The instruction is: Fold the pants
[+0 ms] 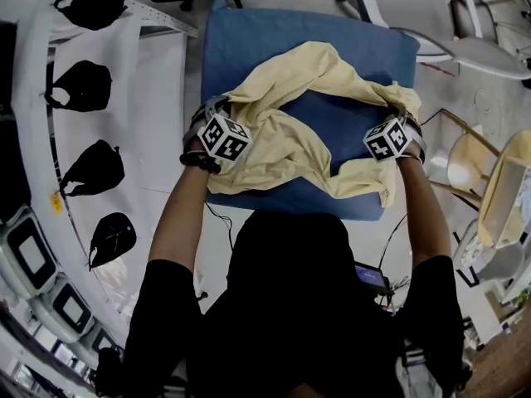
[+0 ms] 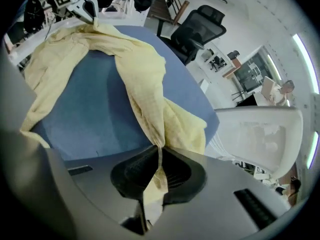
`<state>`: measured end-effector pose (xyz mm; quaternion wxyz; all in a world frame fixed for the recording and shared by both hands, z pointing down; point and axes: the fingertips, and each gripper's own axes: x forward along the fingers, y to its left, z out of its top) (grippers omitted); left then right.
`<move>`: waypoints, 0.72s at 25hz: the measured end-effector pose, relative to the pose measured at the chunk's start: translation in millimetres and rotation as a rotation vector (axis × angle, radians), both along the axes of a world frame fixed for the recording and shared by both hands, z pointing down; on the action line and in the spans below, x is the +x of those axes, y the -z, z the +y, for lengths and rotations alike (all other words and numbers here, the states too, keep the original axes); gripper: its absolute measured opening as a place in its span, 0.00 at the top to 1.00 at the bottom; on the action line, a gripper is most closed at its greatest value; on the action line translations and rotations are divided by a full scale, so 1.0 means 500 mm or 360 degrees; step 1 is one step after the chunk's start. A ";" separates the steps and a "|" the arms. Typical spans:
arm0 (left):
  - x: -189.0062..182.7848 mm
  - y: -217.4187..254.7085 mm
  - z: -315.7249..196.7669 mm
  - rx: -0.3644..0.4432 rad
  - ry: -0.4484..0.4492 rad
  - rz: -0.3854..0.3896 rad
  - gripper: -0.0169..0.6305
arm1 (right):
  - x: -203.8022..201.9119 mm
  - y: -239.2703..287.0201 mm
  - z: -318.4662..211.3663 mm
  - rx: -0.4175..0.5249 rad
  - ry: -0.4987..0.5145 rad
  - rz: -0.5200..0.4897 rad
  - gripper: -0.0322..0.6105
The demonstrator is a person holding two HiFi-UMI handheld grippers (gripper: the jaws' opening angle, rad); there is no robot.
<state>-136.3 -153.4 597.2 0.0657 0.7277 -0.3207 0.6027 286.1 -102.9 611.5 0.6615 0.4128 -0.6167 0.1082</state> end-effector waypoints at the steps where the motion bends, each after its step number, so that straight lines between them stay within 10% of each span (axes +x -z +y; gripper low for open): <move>1: -0.001 0.001 -0.005 0.0003 0.0001 -0.0003 0.92 | 0.030 0.006 0.008 0.0008 -0.0031 0.0039 0.91; 7: -0.013 0.010 -0.014 0.0004 0.0029 -0.0003 0.92 | 0.137 0.018 0.072 -0.0009 -0.0170 0.0203 0.90; 13: -0.008 0.014 -0.013 0.0011 0.0031 0.0018 0.92 | 0.021 0.013 0.115 -0.0064 -0.0172 -0.0219 0.63; 18: -0.012 0.025 -0.020 0.0045 0.0037 0.0033 0.92 | -0.046 0.060 0.074 0.0026 -0.0002 -0.0363 0.63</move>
